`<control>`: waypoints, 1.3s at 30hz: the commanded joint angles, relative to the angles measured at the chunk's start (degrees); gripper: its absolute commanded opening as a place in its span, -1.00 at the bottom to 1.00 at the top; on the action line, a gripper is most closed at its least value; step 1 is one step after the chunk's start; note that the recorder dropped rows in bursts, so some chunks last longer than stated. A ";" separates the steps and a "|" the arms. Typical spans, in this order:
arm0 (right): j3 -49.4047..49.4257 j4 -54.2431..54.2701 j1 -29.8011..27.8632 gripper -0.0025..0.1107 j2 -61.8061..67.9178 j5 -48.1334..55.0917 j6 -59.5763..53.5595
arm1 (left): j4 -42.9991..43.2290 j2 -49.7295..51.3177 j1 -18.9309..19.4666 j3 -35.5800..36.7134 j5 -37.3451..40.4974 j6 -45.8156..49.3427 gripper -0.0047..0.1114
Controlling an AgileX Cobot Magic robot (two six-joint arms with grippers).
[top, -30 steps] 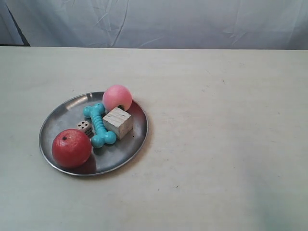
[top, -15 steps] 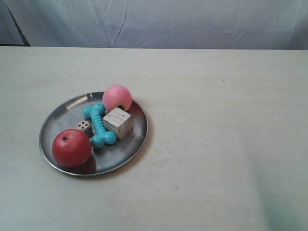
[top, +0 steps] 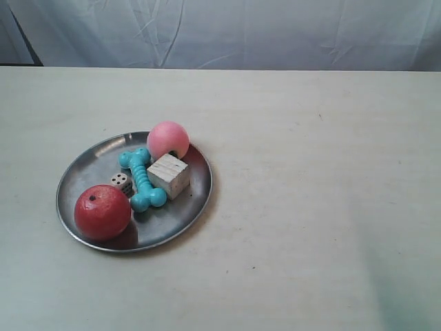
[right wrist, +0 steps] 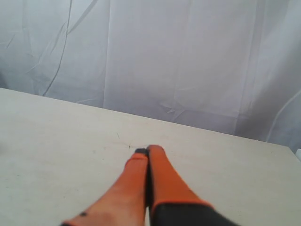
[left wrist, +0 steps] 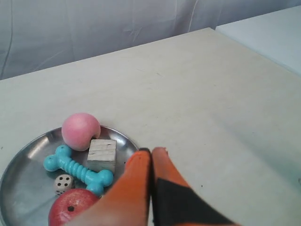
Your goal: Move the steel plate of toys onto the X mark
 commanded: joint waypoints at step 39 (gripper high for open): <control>0.11 -0.28 -0.38 -0.96 -0.19 0.57 -0.04 | -0.21 -29.03 3.99 40.47 -45.39 0.26 -0.92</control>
